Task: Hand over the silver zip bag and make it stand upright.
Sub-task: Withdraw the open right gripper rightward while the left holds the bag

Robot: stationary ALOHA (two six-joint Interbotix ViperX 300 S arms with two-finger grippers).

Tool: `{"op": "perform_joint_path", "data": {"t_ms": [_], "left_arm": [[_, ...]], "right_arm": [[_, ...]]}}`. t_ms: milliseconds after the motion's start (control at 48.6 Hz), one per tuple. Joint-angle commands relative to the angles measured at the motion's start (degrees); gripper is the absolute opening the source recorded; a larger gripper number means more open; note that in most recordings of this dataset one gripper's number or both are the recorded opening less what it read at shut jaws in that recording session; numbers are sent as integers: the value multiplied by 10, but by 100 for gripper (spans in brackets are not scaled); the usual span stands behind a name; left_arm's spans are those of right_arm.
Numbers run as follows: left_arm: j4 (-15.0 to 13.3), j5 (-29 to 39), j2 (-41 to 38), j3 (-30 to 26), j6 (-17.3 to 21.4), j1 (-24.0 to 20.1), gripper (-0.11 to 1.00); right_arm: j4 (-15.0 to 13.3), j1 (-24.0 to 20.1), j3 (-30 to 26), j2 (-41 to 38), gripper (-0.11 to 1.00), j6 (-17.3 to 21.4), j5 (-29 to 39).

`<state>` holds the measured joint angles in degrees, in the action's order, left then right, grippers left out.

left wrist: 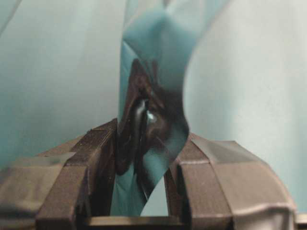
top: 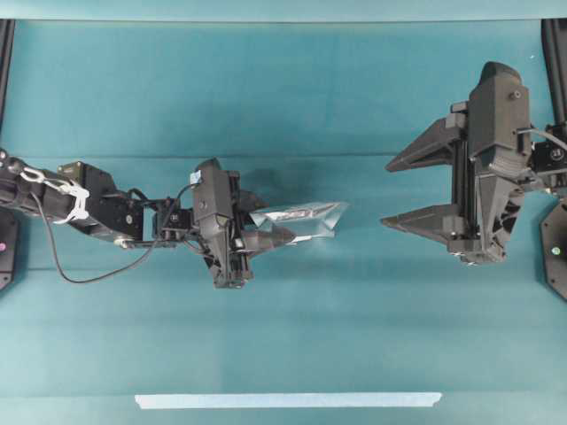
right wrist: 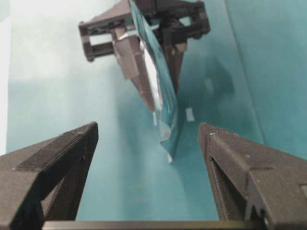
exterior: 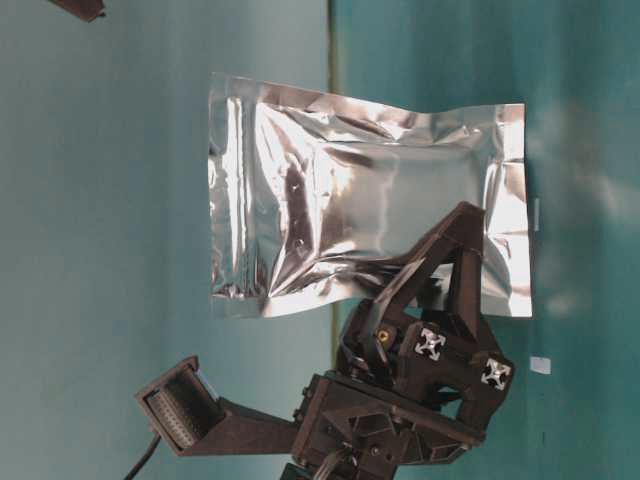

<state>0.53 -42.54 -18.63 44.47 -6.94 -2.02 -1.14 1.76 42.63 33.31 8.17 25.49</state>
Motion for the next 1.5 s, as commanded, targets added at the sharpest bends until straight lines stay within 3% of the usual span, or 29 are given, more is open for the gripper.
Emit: {"op": "perform_joint_path", "data": {"t_ms": [0, 1481], "left_arm": [[1, -1, 4, -2, 0, 4, 29], [0, 13, 4, -3, 1, 7, 29]], "right_arm": [[1, 0, -5, 5, 86, 5, -6], [2, 0, 10, 6, 86, 6, -31]]}}
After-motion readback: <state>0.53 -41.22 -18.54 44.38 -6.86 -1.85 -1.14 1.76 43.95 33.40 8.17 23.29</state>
